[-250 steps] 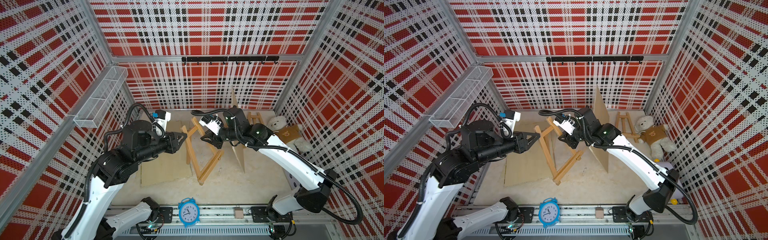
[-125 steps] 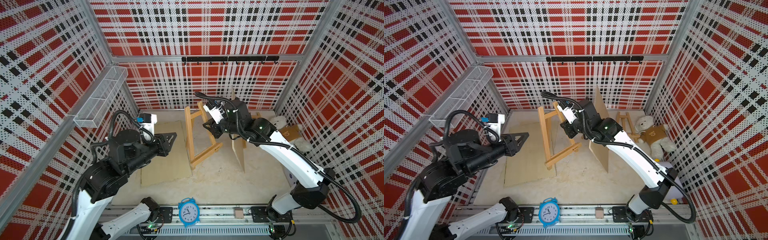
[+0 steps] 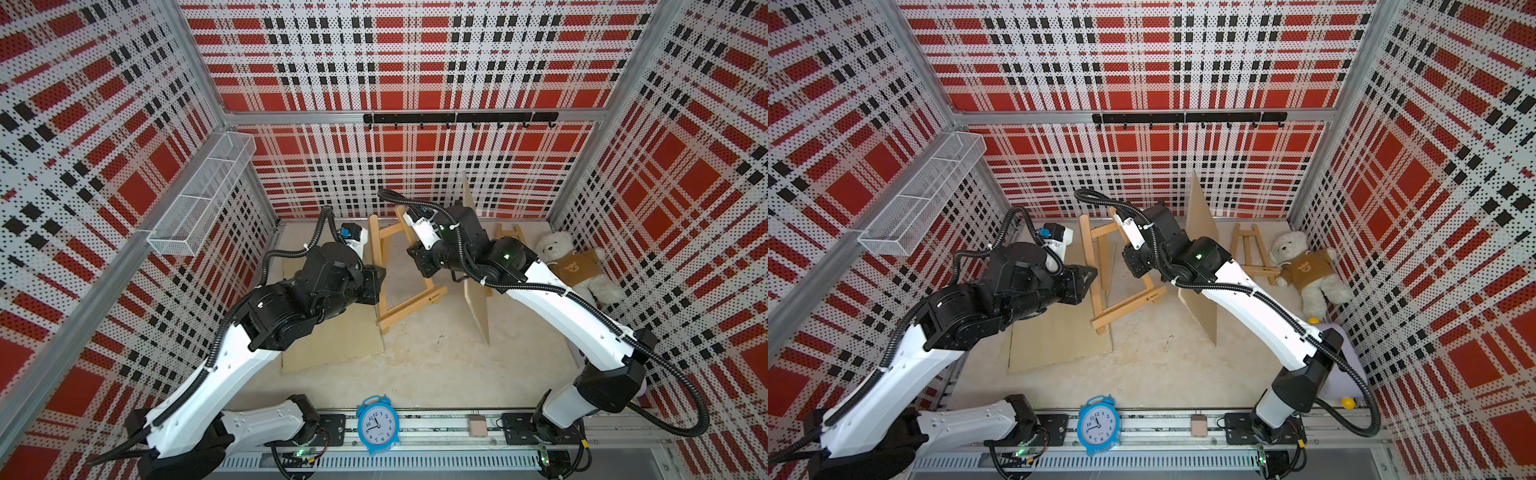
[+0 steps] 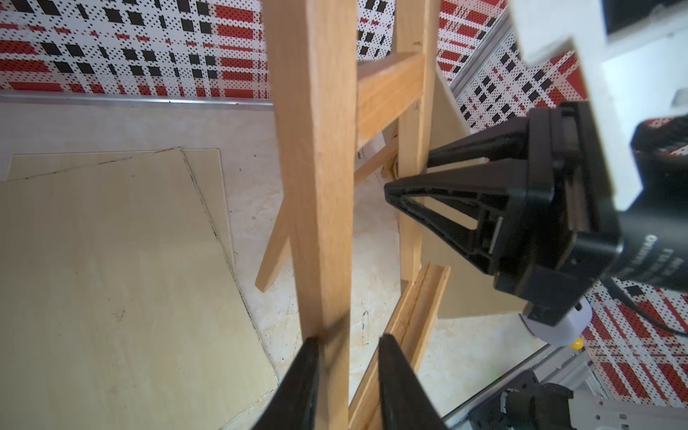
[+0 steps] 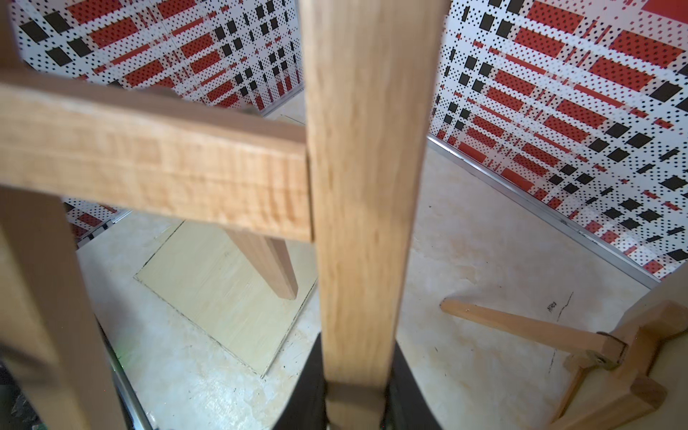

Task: Disassemble the easel
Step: Fold up the easel at the center of the board.

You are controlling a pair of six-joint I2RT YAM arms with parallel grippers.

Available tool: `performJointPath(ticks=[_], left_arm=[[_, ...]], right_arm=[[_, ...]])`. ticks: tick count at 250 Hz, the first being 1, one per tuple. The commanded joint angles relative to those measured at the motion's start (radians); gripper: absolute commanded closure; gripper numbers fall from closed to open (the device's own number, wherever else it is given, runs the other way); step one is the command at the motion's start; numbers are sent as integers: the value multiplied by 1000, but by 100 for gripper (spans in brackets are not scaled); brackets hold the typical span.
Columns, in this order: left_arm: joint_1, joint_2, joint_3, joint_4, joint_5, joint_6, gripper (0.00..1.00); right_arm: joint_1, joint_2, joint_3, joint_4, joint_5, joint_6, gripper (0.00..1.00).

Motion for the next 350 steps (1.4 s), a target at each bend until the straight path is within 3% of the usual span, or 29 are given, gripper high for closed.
performJointPath(ticks=[1,18,25,41,56,84,113,239,272,338,350], left_arm=[[-7,-18,7,-5,-34,-5,64],[-9,-18,2,-8,-34,-9,56],[-6,-21,-2,-8,-35,-13,48],[0,-35,-7,-9,-37,-13,44],[24,-59,-15,-12,-22,-12,46],[125,-127,-60,22,93,-22,59],[203,-188,-127,73,191,-42,60],[216,-157,-171,148,314,-19,56],[228,-148,-180,165,340,-17,66],[243,-142,-185,180,369,-18,100],[247,-142,-185,188,381,-16,100]], right_arm=[[13,-5,73,107,-7,36,95],[13,6,94,93,-2,39,95],[12,10,100,88,-1,39,95],[12,15,111,81,2,36,95],[12,14,116,80,1,30,95],[11,19,130,75,-15,27,95],[13,28,144,69,-25,33,95],[12,55,179,51,-90,58,95],[12,57,181,51,-101,61,95],[9,66,183,47,-103,63,94],[8,69,182,46,-103,63,94]])
